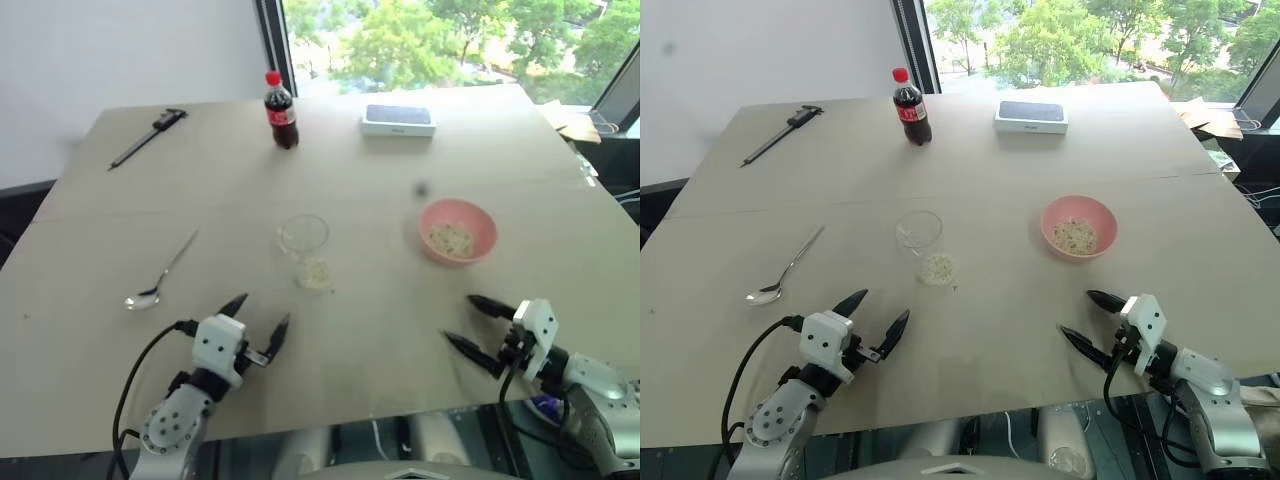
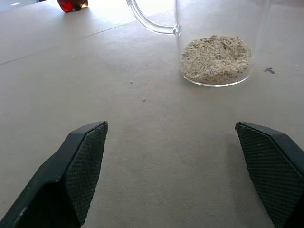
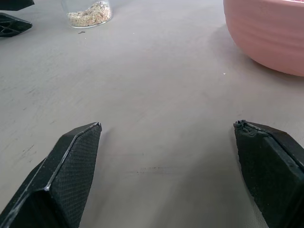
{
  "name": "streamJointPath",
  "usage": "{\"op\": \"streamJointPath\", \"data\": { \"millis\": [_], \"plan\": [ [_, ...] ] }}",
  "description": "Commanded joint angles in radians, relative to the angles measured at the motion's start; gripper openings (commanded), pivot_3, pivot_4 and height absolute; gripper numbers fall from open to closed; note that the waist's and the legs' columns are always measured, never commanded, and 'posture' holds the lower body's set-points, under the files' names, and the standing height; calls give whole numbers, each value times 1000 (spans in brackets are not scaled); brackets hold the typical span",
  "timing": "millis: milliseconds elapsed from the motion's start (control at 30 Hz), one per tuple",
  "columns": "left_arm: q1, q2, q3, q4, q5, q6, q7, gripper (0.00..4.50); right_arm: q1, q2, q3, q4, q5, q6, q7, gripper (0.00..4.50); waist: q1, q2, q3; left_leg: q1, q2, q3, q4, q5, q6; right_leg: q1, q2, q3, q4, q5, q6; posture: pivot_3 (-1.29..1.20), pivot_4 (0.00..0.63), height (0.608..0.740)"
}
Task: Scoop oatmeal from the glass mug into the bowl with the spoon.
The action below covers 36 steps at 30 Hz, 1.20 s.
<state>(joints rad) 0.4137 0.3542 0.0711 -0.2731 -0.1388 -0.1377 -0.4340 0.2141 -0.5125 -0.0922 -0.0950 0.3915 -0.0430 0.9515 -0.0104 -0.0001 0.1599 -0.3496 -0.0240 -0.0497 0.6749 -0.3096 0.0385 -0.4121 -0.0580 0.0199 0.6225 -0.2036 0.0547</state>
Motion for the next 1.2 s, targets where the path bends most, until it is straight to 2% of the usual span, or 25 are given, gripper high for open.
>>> {"op": "streamJointPath", "data": {
  "millis": [33, 1033, 1200],
  "plan": [
    [38, 3, -20, 12, 11, 8, -17, 4480, 8, -3, 1, -3, 2, 0, 3, 4500, 0, 0, 0, 0, 0, 0, 0, 0, 0, 0, 0, 0, 0, 0, 0, 0, 150, 740],
    [91, -3, 6, 0, -3, -6, -5, 4480, -54, 4, 33, 27, -7, -9, 21, 4500, -3, -2, 1, 2, 1, 1, -3, 0, 0, 0, 1, 2, -1, 0, 0, 0, 150, 740],
    [72, 2, 73, -11, -98, 51, -8, 4480, -75, -19, 82, -51, 7, -3, 84, 4500, -4, -2, 3, 2, 2, 2, -3, 0, 0, 0, 3, 2, -1, 0, 0, 0, 150, 740]
  ]
}}
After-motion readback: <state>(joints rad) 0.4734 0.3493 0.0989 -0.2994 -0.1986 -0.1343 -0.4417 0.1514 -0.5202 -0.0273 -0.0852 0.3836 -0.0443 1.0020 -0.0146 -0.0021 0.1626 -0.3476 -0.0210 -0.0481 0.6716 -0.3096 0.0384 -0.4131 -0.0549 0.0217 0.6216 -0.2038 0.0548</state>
